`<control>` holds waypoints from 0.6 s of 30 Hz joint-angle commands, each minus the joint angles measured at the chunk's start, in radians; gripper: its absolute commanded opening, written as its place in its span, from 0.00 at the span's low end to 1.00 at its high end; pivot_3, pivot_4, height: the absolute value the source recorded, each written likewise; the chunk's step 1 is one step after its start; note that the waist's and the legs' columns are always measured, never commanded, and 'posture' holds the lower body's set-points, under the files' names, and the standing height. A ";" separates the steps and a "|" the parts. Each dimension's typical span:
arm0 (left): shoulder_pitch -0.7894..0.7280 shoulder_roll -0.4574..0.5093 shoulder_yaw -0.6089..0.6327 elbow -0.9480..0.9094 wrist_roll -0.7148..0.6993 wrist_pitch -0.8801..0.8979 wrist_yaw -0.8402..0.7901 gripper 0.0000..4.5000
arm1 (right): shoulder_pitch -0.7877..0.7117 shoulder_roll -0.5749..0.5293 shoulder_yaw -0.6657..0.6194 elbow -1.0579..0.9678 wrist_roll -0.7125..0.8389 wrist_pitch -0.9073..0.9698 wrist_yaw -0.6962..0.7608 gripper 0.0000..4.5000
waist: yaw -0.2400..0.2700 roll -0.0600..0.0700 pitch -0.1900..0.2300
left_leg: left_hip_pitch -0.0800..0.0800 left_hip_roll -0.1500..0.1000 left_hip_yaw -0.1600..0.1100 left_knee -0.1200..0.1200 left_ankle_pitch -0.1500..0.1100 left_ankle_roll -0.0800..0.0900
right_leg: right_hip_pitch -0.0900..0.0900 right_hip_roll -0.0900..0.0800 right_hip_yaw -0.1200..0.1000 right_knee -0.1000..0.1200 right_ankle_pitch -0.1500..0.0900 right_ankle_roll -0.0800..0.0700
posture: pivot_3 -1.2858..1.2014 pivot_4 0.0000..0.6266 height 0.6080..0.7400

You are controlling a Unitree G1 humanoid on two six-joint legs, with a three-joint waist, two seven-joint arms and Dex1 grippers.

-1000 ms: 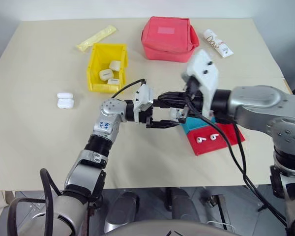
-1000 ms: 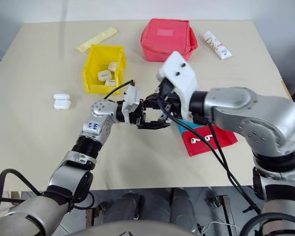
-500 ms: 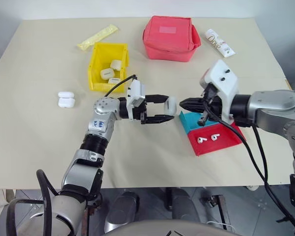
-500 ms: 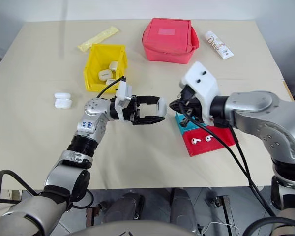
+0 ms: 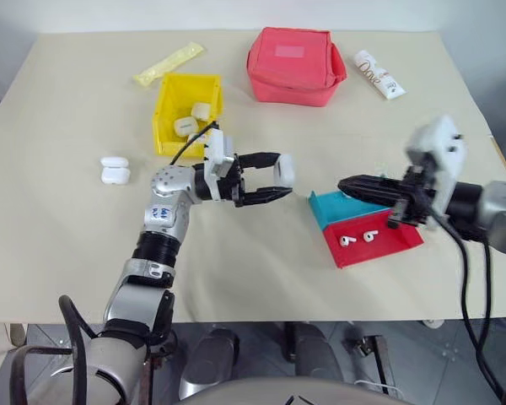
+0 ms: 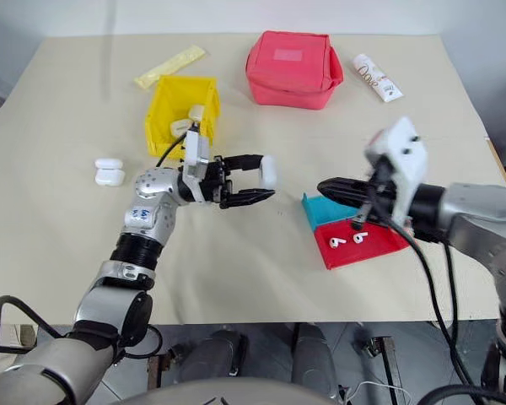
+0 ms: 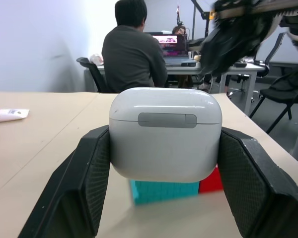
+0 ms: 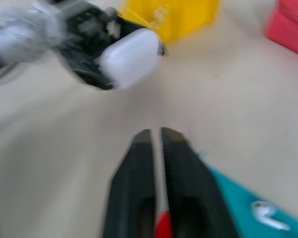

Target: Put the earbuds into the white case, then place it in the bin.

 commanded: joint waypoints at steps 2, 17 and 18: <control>0.024 0.077 0.052 -0.056 -0.027 0.046 0.023 0.62 | 0.095 -0.015 -0.123 0.023 0.032 -0.095 0.137 0.43 | -0.004 0.000 0.000 | 0.002 0.000 0.000 0.000 0.000 0.000 | 0.002 0.000 0.000 0.000 0.000 0.000 | 0.52 0.24 1.00; -0.213 0.211 0.134 0.378 0.233 -0.096 0.663 0.62 | 0.108 -0.014 -0.072 0.063 -0.033 -0.191 0.102 0.99 | 0.003 0.000 0.000 | 0.003 -0.001 0.000 0.000 0.000 0.000 | 0.003 0.000 0.000 0.000 0.000 0.000 | 0.52 0.24 1.00; -0.237 0.211 0.130 0.426 0.253 -0.114 0.706 0.62 | 0.104 -0.012 -0.068 0.061 -0.029 -0.193 0.096 0.99 | 0.003 0.000 0.000 | 0.003 -0.001 0.000 0.000 0.000 0.000 | 0.003 0.000 0.000 0.000 0.000 0.000 | 0.52 0.24 1.00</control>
